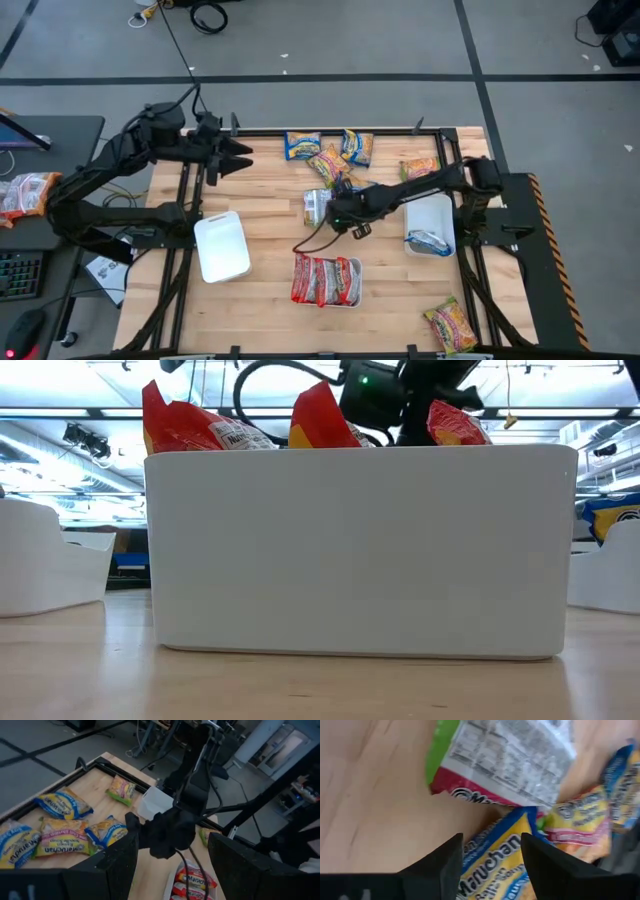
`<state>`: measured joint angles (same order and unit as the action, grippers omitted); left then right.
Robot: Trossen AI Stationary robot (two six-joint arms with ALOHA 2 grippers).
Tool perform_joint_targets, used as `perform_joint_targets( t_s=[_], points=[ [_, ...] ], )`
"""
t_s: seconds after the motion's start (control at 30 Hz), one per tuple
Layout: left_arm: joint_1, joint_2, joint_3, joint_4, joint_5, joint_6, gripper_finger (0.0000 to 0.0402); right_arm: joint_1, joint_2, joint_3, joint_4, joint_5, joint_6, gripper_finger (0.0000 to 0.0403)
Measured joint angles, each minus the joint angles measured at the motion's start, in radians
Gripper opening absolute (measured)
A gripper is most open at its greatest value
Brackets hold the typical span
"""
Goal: Sort Maruchan noodles
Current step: Put the bottom blue noodle pack into the right white bin
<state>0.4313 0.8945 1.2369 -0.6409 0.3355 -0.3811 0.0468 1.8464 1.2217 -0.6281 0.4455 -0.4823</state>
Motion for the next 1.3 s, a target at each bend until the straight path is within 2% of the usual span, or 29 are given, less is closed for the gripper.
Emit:
perform_joint_targets(
  t_s=[0.13,0.27,0.6,0.77,1.0,1.13,1.3],
  points=[
    [0.000,0.000,0.000,-0.018,-0.012,-0.003,0.0244,-0.037,0.001,0.002,-0.001,-0.061,-0.015,0.0219],
    [0.000,0.001,0.000,-0.042,-0.042,-0.005,0.0244,-0.085,0.001,-0.004,0.003,-0.069,-0.051,0.0223],
    [0.000,0.001,0.000,-0.037,-0.104,-0.035,0.0244,-0.177,0.000,-0.082,-0.022,-0.078,-0.053,0.0196],
    [-0.010,0.001,0.000,0.036,-0.202,-0.001,0.0244,-0.187,-0.001,-0.091,-0.019,-0.076,-0.049,0.0154],
    [-0.010,0.002,0.000,0.168,-0.389,0.004,0.0244,-0.188,-0.009,-0.091,-0.020,-0.072,0.041,0.0017],
    [-0.010,0.003,0.000,0.177,-0.459,0.002,0.0244,-0.190,-0.054,-0.084,-0.036,-0.085,0.065,0.0013],
    [-0.010,0.003,0.000,0.177,-0.496,0.007,0.0244,-0.222,-0.164,-0.013,-0.056,-0.131,0.104,0.0006]
  ],
)
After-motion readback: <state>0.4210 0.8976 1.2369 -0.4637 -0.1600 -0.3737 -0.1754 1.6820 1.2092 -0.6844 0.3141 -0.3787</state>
